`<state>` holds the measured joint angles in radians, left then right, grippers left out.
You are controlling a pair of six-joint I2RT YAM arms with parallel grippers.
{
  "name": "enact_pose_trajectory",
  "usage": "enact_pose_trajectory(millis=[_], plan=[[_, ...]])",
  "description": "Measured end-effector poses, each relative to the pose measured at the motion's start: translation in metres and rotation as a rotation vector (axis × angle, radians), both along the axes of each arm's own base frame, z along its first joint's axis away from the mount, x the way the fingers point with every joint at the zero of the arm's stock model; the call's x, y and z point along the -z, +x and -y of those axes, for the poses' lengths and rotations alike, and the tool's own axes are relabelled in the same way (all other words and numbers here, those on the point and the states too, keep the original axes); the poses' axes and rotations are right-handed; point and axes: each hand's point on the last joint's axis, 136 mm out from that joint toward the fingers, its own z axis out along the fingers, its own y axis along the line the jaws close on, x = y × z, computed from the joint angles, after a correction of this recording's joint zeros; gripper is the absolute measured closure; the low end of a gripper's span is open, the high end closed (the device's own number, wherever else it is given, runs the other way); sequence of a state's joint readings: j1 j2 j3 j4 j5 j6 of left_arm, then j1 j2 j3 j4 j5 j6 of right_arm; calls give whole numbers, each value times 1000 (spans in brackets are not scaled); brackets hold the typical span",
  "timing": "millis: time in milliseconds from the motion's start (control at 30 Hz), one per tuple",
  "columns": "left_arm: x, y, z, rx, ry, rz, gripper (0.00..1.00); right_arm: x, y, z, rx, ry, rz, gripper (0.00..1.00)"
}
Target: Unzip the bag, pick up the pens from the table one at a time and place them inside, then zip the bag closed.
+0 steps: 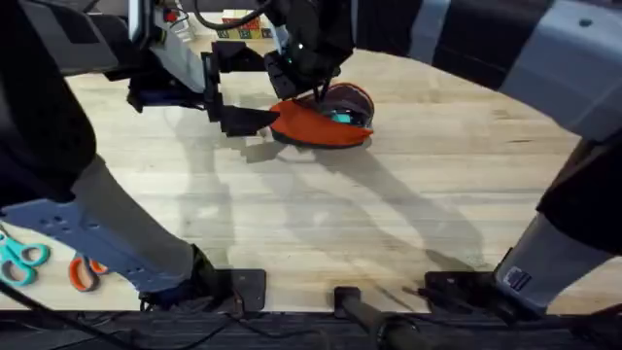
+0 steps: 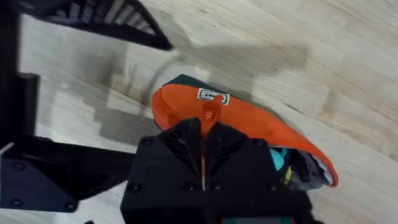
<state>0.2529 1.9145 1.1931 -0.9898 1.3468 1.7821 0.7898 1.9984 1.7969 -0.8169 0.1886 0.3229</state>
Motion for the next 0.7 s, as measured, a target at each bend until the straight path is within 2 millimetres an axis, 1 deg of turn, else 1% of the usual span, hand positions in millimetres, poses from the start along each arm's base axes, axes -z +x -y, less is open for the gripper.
enact_pose_trajectory(millis=[367,533,567,600,633,700], plan=[[28,0,3,9,-29,-90,7,0,0,0,1,-1,1,970],[30,-1,10,27,-36,-98,5,0,0,0,1,-1,1,970],[30,-2,12,31,-36,-98,23,0,0,0,1,-1,1,970],[30,-2,13,33,-36,-99,64,0,0,0,1,-2,1,970],[30,-2,13,35,-36,-100,125,0,0,0,1,-1,1,970],[30,-2,13,36,-35,-101,306,0,0,0,1,-1,1,970]])
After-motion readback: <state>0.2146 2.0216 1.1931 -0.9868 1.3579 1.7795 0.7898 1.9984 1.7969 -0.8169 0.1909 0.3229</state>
